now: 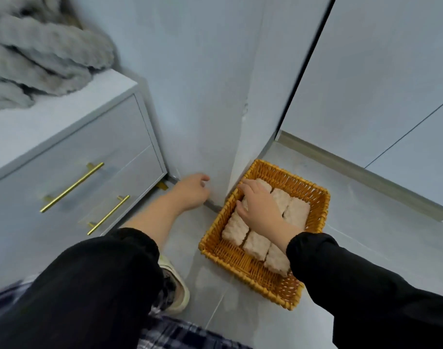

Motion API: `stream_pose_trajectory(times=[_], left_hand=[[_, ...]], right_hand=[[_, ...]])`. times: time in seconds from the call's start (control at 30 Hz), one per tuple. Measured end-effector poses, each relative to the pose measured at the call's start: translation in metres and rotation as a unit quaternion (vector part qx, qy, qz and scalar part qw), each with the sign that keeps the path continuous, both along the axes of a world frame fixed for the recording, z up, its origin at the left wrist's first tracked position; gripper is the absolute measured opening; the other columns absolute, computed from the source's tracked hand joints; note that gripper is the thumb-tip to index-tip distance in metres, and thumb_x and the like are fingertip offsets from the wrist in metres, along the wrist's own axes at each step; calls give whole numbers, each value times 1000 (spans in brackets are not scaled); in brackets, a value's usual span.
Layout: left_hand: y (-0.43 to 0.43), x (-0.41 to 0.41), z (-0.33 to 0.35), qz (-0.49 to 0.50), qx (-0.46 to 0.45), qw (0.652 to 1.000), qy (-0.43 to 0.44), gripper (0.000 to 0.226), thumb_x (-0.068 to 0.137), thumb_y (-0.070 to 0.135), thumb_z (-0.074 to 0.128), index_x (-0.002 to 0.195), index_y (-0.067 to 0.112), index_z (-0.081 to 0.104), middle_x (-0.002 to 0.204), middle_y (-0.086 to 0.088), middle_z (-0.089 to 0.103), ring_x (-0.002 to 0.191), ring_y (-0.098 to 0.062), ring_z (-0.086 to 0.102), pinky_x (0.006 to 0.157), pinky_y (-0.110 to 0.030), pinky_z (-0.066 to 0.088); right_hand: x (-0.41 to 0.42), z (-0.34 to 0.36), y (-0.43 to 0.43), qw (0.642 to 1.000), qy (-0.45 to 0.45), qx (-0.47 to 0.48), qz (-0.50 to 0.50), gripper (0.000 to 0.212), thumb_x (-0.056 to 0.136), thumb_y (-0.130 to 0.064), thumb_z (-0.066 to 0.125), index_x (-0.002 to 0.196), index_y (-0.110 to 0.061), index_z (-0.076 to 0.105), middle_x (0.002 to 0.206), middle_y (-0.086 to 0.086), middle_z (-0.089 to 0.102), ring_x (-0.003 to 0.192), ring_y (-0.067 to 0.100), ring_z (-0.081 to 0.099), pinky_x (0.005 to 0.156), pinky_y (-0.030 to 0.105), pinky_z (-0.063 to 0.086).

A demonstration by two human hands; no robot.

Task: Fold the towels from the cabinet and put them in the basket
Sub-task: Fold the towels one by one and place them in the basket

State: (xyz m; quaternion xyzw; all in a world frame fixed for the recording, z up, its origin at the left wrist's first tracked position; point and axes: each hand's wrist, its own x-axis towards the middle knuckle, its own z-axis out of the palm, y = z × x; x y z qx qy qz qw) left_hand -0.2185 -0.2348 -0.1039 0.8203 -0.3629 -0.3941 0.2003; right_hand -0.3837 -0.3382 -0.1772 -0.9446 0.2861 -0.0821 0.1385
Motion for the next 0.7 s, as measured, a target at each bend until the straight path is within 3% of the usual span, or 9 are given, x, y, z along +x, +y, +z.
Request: stream_pose_trajectory(times=[0.2, 0.37, 0.53, 0.7], left_hand=[[63, 34, 75, 86, -64, 990, -87, 48, 93, 18, 55, 139, 14, 44, 139, -9, 49, 123, -23, 50, 98, -28, 41], [115, 58, 121, 143, -109, 972, -148, 48, 94, 22, 53, 141, 18, 41, 144, -6, 44, 130, -23, 44, 108, -36, 36], [148, 90, 143, 205, -172, 942, -201, 49, 94, 18, 52, 142, 17, 39, 148, -3, 40, 134, -19, 38, 106, -28, 30], [177, 131, 140, 303, -233, 901, -203, 50, 94, 14, 51, 143, 17, 38, 148, -2, 37, 135, -17, 34, 105, -23, 26]], right_hand=[[64, 74, 37, 994, -72, 2, 83, 44, 92, -22, 53, 132, -4, 48, 143, 12, 45, 133, 25, 40, 111, 35, 33], [124, 130, 67, 986, -123, 12, 113, 49, 95, -26, 48, 139, -8, 40, 144, 7, 41, 132, 20, 37, 105, 29, 31], [181, 161, 101, 975, -175, 45, 128, 46, 94, -26, 48, 137, -11, 41, 138, 5, 44, 126, 18, 39, 98, 27, 34], [241, 167, 127, 964, -219, 96, 118, 42, 94, -23, 50, 133, -10, 42, 138, 3, 43, 129, 16, 35, 93, 20, 28]])
